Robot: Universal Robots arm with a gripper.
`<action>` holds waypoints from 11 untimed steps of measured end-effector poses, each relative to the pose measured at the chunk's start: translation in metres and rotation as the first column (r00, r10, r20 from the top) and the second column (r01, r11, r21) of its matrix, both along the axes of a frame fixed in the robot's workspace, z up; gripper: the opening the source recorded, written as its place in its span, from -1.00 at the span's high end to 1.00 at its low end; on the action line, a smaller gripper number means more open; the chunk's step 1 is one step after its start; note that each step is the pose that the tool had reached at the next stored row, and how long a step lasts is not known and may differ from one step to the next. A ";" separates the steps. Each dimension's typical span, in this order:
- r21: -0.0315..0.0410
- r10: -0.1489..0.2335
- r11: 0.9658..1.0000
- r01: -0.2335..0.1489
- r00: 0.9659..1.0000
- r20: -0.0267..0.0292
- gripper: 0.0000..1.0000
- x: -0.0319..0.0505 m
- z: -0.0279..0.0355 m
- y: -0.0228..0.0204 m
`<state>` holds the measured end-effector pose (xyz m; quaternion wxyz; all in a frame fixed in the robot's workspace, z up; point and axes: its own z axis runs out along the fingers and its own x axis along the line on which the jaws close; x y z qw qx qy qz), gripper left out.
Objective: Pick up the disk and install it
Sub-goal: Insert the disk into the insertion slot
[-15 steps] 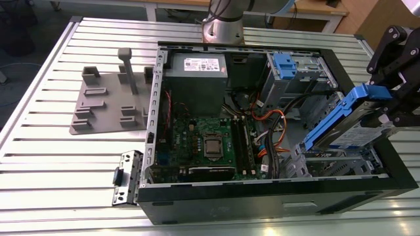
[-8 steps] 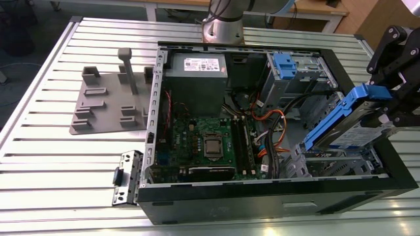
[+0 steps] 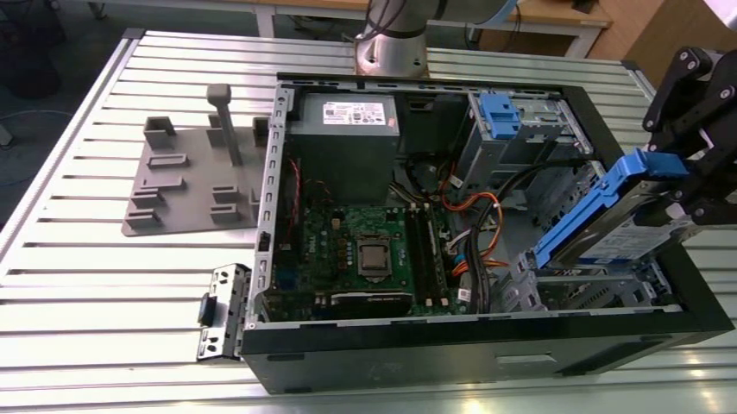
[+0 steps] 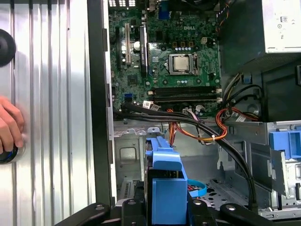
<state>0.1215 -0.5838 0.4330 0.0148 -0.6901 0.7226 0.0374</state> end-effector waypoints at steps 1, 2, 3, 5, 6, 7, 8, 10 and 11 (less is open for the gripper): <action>0.000 0.001 1.000 -0.001 1.000 0.000 0.27 -0.0001 -0.0003 0.0000; 0.000 0.002 1.000 -0.002 1.000 0.000 0.27 -0.0009 -0.0007 0.0000; 0.000 0.002 1.000 -0.002 1.000 0.000 0.27 -0.0015 -0.0010 0.0000; 0.000 0.004 1.000 -0.004 1.000 0.000 0.27 -0.0020 -0.0018 0.0000; 0.000 0.005 1.000 -0.005 1.000 0.000 0.27 -0.0021 -0.0023 0.0000; 0.000 0.006 1.000 -0.006 1.000 0.000 0.27 -0.0022 -0.0030 0.0001; 0.000 0.007 1.000 -0.007 1.000 0.000 0.27 -0.0023 -0.0039 0.0001; 0.000 0.008 1.000 -0.008 1.000 0.000 0.27 -0.0024 -0.0065 0.0000; 0.000 0.008 1.000 -0.008 1.000 0.000 0.27 -0.0024 -0.0084 0.0000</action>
